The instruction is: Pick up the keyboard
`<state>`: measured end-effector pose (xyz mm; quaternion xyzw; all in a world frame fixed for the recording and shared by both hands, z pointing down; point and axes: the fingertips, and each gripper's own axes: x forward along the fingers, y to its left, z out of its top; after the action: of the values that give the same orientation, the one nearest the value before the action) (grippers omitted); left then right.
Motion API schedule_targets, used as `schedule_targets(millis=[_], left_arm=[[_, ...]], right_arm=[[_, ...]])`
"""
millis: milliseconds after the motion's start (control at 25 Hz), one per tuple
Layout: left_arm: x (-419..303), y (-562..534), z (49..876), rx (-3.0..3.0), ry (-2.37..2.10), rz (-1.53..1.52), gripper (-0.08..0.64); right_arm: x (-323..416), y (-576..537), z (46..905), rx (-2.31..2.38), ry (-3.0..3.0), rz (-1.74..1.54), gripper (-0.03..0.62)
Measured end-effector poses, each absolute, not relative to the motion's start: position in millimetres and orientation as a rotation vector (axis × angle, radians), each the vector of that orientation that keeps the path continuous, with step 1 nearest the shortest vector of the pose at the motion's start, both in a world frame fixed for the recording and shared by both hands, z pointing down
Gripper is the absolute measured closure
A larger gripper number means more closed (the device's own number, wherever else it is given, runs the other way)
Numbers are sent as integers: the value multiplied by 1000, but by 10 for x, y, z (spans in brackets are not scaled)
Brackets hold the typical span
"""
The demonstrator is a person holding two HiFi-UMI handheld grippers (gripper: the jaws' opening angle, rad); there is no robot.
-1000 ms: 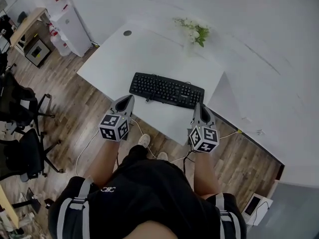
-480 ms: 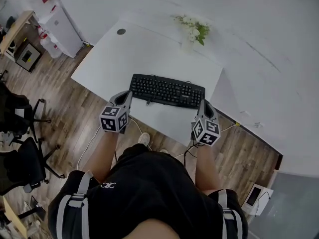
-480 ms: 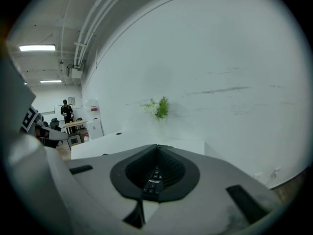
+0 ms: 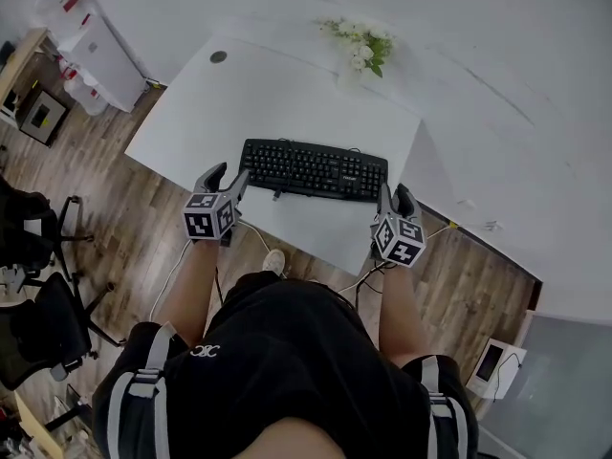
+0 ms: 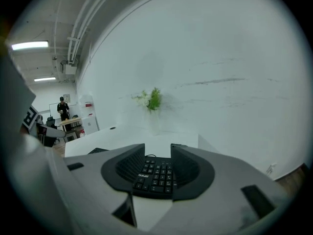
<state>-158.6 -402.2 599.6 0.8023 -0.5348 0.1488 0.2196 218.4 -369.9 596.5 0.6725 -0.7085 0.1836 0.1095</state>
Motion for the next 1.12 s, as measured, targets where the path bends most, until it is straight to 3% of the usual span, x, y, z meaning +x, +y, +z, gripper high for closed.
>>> schedule_targets(millis=[80,600,1120], left_arm=[[-1599,-4059,6034,2216,-1477,421,299],[-1694,-4388,6749,2069,-1309,570,301],[-1684,-4736,7299,1940,-1158,597,301]], right_arm=[[2211,-3735,6032,1959,-2086,567,409],[2353,-4090,6625,1800,-2036,694,405],[2557,-4332,7301,1791,-1955,1070,405]])
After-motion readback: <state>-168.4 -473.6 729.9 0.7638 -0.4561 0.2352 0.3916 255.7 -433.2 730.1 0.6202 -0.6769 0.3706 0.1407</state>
